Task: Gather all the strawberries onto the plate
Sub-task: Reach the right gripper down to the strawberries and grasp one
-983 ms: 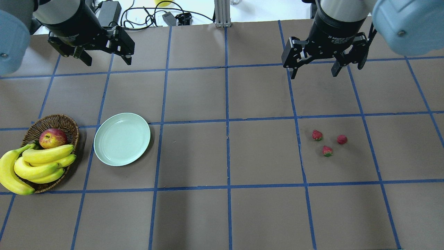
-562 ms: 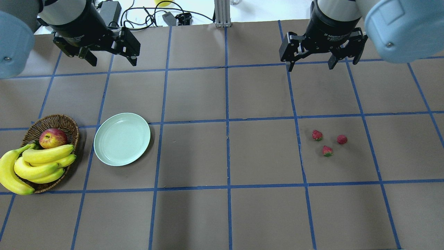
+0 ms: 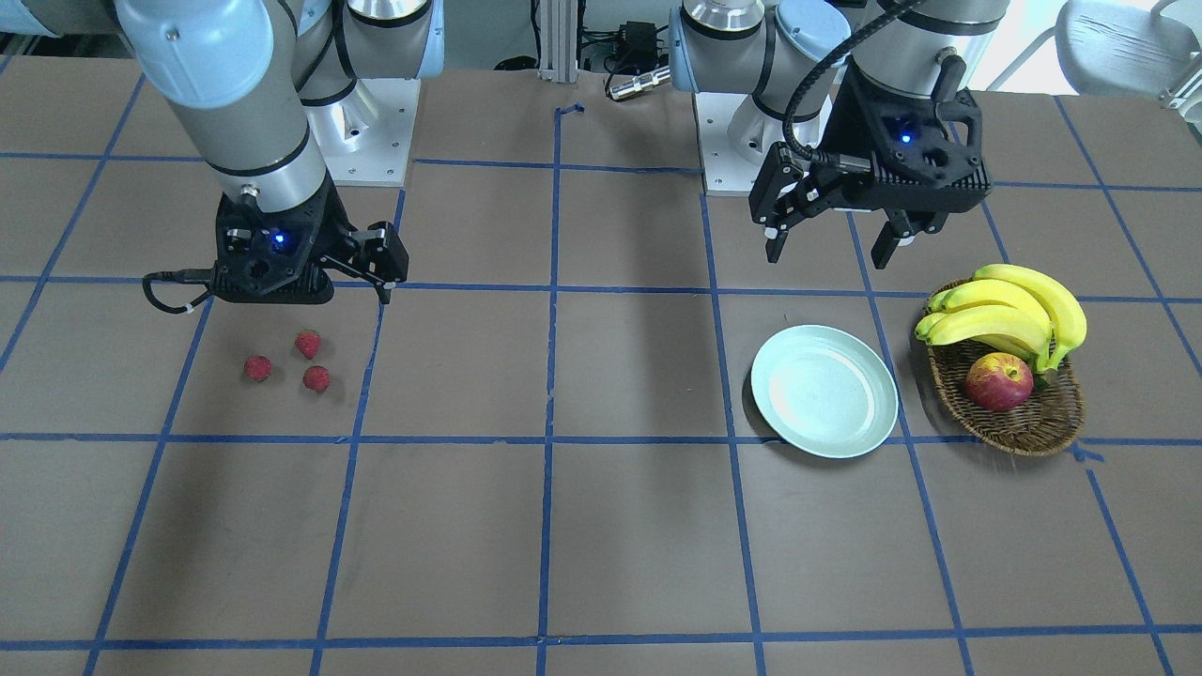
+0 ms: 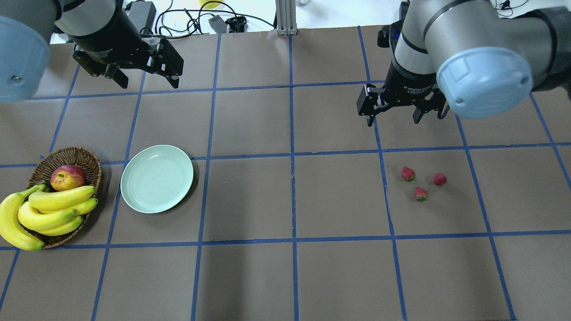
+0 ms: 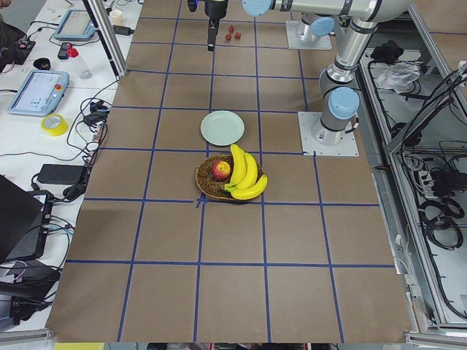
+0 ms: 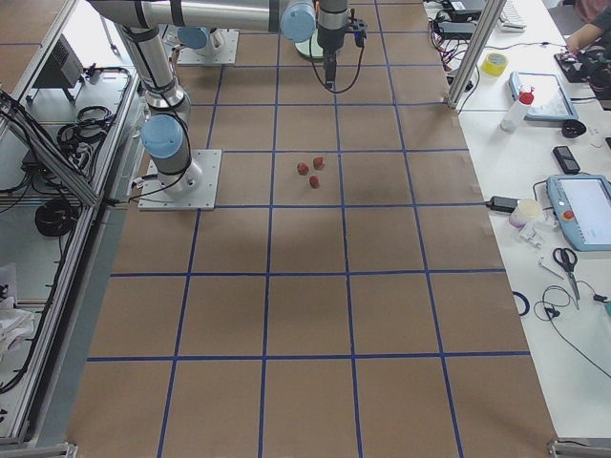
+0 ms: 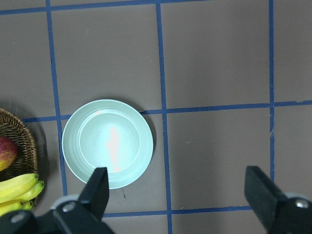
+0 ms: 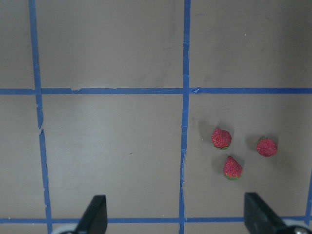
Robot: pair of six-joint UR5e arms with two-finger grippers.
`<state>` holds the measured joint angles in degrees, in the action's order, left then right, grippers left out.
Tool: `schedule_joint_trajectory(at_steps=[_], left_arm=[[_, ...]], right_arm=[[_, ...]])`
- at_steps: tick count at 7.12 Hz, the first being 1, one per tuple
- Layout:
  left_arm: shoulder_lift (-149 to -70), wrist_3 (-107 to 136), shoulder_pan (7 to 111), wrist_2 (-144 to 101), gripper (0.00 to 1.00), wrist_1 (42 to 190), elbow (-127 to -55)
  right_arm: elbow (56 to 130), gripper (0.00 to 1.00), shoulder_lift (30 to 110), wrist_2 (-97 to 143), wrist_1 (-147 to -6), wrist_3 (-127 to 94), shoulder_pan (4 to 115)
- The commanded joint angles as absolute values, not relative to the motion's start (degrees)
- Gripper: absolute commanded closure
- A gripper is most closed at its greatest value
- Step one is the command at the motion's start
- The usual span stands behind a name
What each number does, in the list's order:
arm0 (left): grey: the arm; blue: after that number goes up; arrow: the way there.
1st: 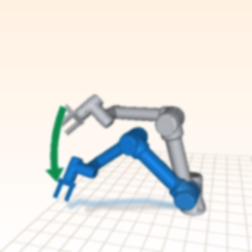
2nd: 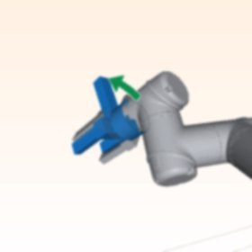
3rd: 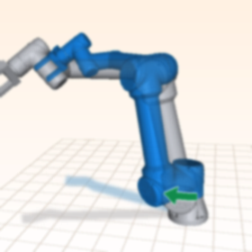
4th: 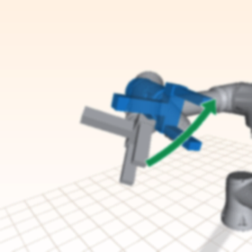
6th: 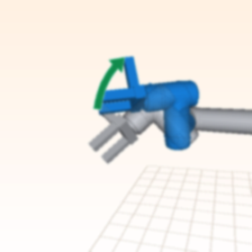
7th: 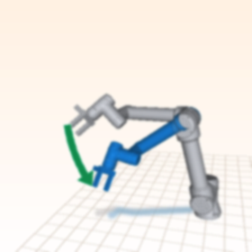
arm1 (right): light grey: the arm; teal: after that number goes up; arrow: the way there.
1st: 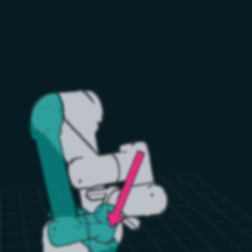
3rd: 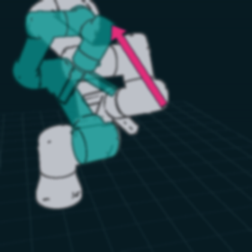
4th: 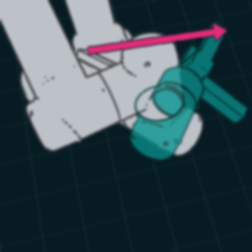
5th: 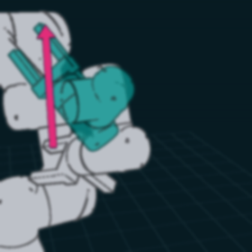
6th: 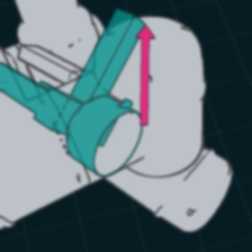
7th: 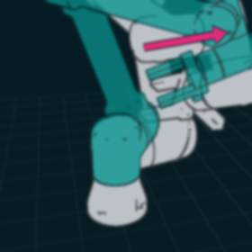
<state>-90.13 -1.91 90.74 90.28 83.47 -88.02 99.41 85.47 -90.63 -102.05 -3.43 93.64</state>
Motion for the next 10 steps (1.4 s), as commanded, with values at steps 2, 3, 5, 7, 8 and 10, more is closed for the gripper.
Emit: schedule_joint_trajectory(at_steps=[2, 3, 5, 7, 8, 10], left_arm=[[-90.70, -2.63, 90.18, 90.00, 0.00, 82.10, -87.37], [-90.53, -2.64, 90.18, 90.00, 0.00, 82.18, -87.54], [-90.35, -2.46, 90.79, 90.00, 0.00, 82.18, -87.28], [-90.79, -2.46, 90.53, 89.39, 0.00, 82.09, -87.89], [-90.44, -1.33, 90.96, 89.82, 0.00, 83.13, -88.85], [-90.53, -0.96, 90.62, 90.17, 0.00, 80.52, -90.09]], right_arm=[[113.17, 0.00, 81.23, -90.53, -120.71, 3.47, 89.84], [115.99, 0.00, 79.12, -90.27, -126.33, 5.34, 87.56], [118.04, 0.03, 76.47, -90.44, -131.65, 12.64, 85.09], [119.61, 0.11, 74.54, -90.70, -131.75, 13.88, 84.55], [120.32, 0.11, 74.53, -90.79, -131.84, 14.50, 84.03], [120.59, 0.17, 73.66, -90.62, -131.92, 14.59, 82.63]])
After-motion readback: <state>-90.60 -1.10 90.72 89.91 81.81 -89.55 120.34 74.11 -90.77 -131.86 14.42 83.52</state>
